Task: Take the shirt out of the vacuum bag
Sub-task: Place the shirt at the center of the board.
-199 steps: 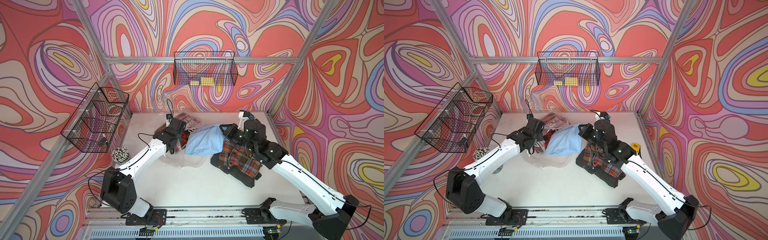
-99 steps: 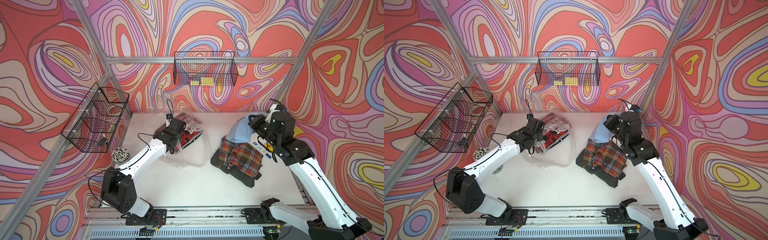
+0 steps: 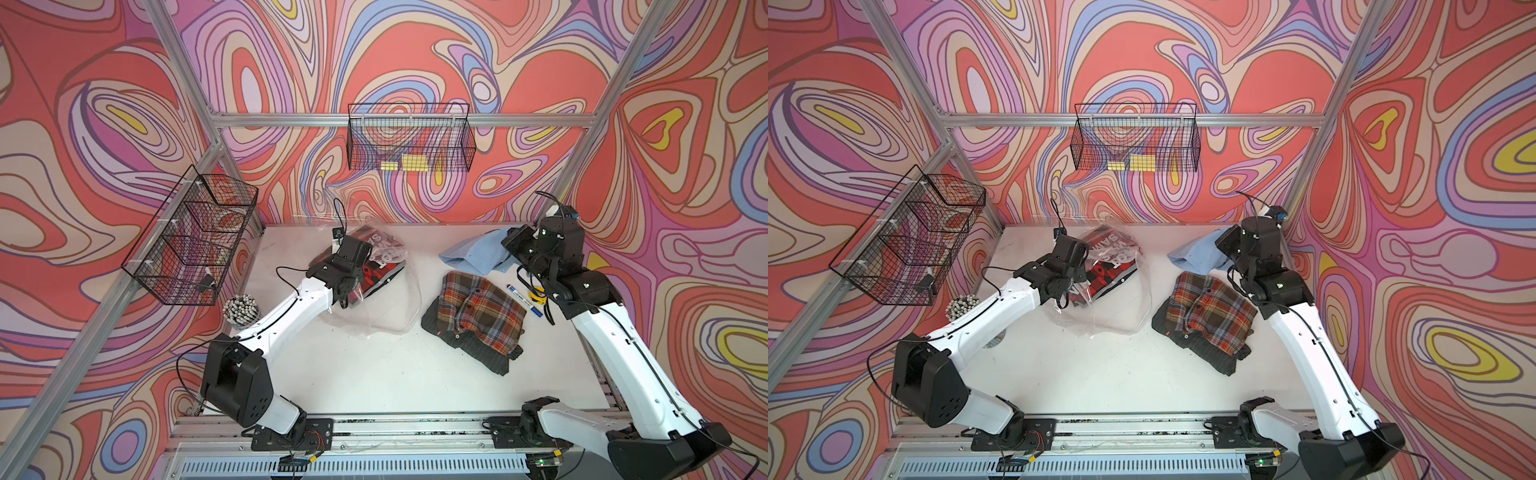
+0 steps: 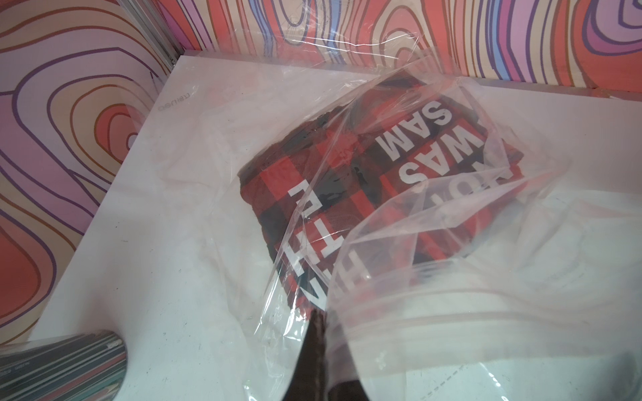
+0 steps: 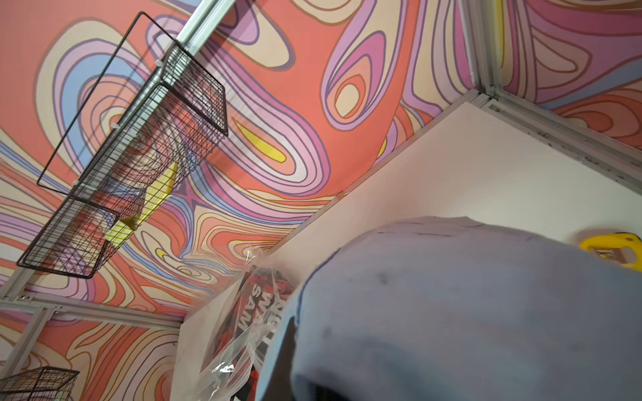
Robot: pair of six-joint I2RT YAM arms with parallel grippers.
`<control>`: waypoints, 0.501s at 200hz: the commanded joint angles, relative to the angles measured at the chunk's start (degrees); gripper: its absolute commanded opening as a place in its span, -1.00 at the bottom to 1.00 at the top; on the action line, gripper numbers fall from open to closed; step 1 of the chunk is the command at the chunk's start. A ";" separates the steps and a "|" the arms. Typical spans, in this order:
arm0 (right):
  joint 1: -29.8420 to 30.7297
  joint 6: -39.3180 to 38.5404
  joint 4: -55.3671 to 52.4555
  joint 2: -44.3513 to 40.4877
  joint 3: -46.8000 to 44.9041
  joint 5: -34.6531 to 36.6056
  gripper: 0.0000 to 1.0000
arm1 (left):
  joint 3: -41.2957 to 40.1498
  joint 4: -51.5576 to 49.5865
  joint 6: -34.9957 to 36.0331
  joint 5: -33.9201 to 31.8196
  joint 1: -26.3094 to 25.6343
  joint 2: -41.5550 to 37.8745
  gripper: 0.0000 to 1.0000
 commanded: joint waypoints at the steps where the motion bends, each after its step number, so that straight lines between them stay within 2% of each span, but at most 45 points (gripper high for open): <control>1: -0.40 -0.84 4.66 0.15 -2.03 3.49 -1.00 | 0.66 0.34 0.75 0.27 0.44 -0.48 -1.00; 37: -0.43 1.02 9.63 0.56 -9.15 2.62 -1.00 | 0.92 0.17 0.92 0.52 0.52 -0.40 -1.00; 58: -0.51 0.61 11.49 1.12 -11.27 5.13 -1.00 | 0.75 0.26 0.98 0.39 0.52 -0.59 -1.00; 100: -2.93 0.32 12.30 4.82 -8.53 4.99 -1.00 | 0.88 0.30 1.03 0.80 0.51 -0.26 -1.00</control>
